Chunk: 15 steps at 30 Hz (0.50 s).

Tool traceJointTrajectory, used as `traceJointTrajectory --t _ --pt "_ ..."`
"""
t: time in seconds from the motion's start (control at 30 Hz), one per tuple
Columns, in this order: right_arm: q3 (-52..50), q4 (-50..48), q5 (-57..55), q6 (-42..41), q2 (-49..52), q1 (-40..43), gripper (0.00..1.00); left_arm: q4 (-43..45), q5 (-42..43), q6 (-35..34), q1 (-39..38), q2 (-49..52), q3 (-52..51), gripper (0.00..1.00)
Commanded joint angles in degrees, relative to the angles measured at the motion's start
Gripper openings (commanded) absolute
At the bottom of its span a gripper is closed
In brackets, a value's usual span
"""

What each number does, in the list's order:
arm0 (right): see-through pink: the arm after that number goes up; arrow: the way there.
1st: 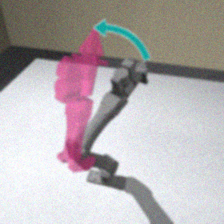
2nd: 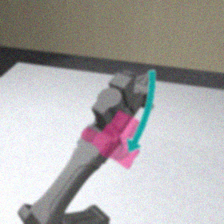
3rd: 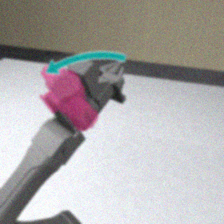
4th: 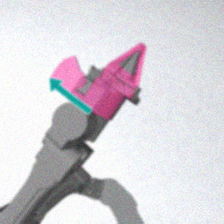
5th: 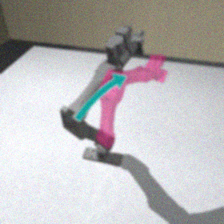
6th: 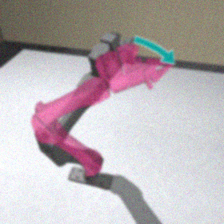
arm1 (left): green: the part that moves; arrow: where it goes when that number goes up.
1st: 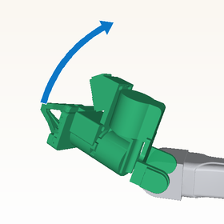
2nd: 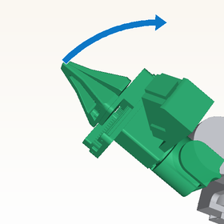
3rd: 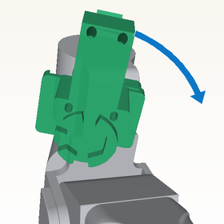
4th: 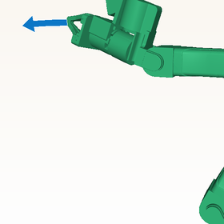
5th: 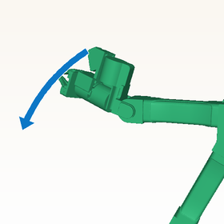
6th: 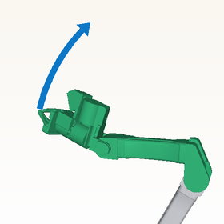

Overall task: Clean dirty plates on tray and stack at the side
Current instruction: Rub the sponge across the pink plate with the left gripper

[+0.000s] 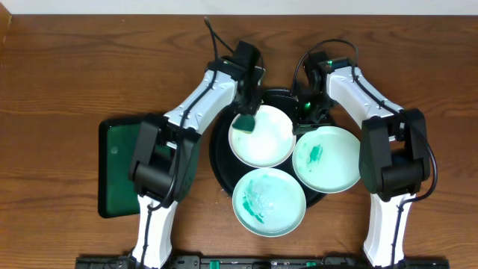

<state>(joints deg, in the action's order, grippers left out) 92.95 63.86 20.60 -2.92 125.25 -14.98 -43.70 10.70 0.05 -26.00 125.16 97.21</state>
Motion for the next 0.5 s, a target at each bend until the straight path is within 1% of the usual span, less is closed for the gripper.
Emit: traceJointTrajectory --t 0.0,0.27,0.33,0.47 --pt "0.3 0.5 -0.8 0.9 0.1 0.1 0.01 -2.3 1.3 0.5 -3.1 1.4 -1.4 0.07" --pt "0.3 1.3 -0.8 1.3 0.1 0.2 0.01 -3.7 1.3 -0.6 -3.3 0.0 -1.4 0.07" --pt "0.3 1.3 -0.9 1.3 0.1 0.4 0.01 -4.3 -0.1 -2.7 -3.3 -1.2 -1.4 0.07" --pt "0.3 1.2 -0.8 1.3 0.1 0.4 0.01 -7.0 -2.7 -4.9 -3.3 -3.1 -1.4 0.07"
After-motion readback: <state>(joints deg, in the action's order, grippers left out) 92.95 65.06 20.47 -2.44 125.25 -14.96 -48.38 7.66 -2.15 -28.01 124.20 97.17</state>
